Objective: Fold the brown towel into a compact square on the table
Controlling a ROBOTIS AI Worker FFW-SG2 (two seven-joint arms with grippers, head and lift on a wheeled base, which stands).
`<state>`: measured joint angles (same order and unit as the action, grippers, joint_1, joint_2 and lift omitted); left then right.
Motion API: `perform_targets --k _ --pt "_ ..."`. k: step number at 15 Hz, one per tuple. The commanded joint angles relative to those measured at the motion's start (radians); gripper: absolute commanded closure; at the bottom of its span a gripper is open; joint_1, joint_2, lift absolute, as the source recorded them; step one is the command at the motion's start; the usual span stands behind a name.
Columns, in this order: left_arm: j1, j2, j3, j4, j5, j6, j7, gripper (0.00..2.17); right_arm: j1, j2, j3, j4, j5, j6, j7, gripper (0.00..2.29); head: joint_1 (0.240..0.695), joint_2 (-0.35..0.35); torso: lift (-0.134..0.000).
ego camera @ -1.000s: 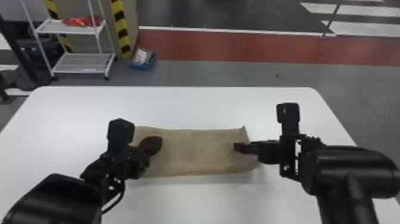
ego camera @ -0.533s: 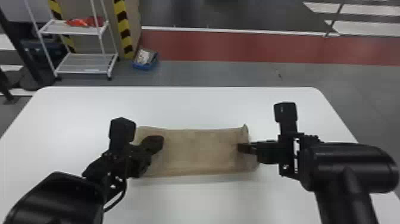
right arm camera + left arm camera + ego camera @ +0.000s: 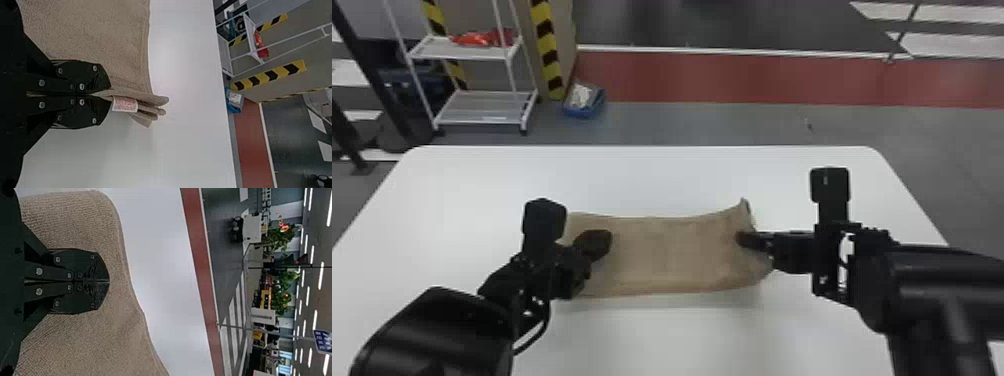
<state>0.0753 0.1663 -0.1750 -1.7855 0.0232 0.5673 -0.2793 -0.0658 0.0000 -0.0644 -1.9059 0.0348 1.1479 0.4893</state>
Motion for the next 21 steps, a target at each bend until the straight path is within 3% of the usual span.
perform_targets --k 1,4,9,11,16,18,21 --pt "-0.002 -0.005 -0.006 0.001 -0.005 0.006 0.000 2.10 0.021 0.001 -0.015 -0.059 -0.044 0.002 0.000 1.32 0.695 -0.038 -0.124" --pt "-0.008 -0.010 -0.017 0.008 -0.006 0.018 0.000 2.10 0.031 0.001 -0.041 -0.110 -0.133 0.054 0.006 1.32 0.695 -0.037 -0.124" --pt "-0.020 -0.019 -0.103 0.029 0.021 0.036 0.000 2.10 0.032 0.001 -0.023 -0.134 -0.217 0.076 -0.012 1.32 0.695 -0.042 -0.124" --pt "-0.014 -0.021 -0.098 0.020 0.060 0.043 -0.001 2.10 0.031 0.001 -0.025 -0.147 -0.236 0.069 -0.021 1.32 0.695 -0.055 -0.124" --pt "0.031 -0.010 0.042 -0.100 0.101 0.070 -0.054 2.09 0.043 0.001 -0.072 -0.182 -0.277 0.085 -0.026 1.32 0.695 -0.054 -0.124" --pt "0.031 -0.010 0.109 -0.100 0.103 0.116 -0.080 2.09 0.044 0.001 -0.091 -0.186 -0.289 0.094 -0.026 1.32 0.695 -0.039 -0.124" --pt "0.027 -0.002 0.117 -0.043 0.075 0.113 -0.098 2.10 0.024 0.001 -0.101 -0.183 -0.288 0.094 -0.025 1.32 0.695 0.006 -0.124"
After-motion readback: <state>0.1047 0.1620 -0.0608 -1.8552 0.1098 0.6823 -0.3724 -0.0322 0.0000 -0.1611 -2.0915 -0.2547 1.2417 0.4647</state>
